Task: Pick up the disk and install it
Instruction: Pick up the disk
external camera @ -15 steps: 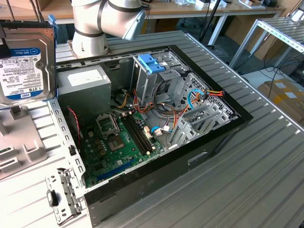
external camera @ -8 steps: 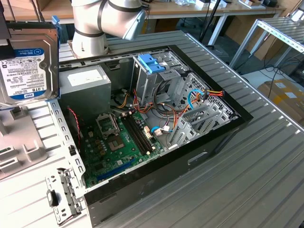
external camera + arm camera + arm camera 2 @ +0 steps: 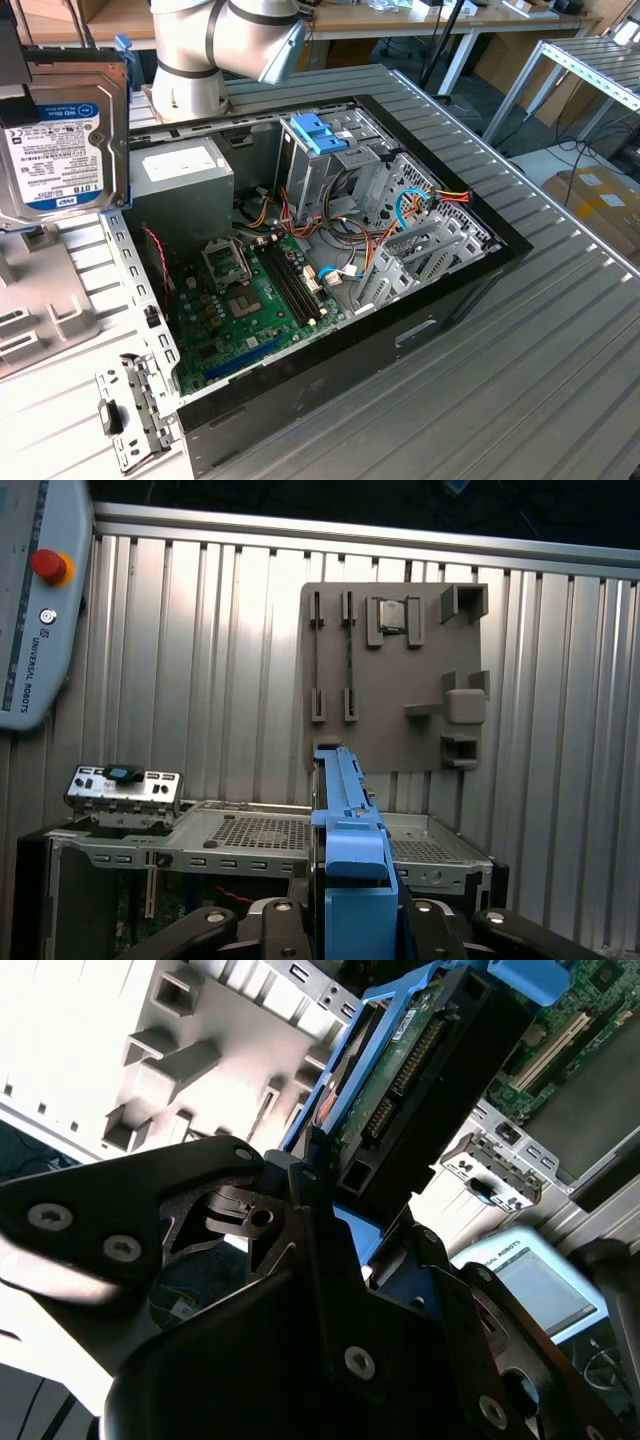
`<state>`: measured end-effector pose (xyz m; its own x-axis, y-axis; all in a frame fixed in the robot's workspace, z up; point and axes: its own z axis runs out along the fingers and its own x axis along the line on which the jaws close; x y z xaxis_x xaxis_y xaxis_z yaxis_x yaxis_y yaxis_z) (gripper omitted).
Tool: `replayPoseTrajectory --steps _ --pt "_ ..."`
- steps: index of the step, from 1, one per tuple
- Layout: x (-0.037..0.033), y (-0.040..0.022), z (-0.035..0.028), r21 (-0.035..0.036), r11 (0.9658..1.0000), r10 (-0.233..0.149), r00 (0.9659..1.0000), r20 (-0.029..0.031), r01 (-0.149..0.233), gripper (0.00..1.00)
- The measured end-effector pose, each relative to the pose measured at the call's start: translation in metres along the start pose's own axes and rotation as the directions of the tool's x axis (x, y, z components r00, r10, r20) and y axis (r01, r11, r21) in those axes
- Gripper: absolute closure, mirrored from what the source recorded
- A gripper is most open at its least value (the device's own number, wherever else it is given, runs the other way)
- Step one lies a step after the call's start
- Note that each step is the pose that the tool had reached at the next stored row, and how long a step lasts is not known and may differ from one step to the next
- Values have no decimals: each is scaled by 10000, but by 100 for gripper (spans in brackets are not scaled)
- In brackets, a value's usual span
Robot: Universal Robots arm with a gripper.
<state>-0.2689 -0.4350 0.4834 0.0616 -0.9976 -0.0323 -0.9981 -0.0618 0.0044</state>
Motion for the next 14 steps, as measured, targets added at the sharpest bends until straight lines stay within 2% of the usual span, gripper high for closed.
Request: replayPoseTrajectory --steps 14 --pt "27 -62 13 -1 10000 -1 10000 -1 1 63"
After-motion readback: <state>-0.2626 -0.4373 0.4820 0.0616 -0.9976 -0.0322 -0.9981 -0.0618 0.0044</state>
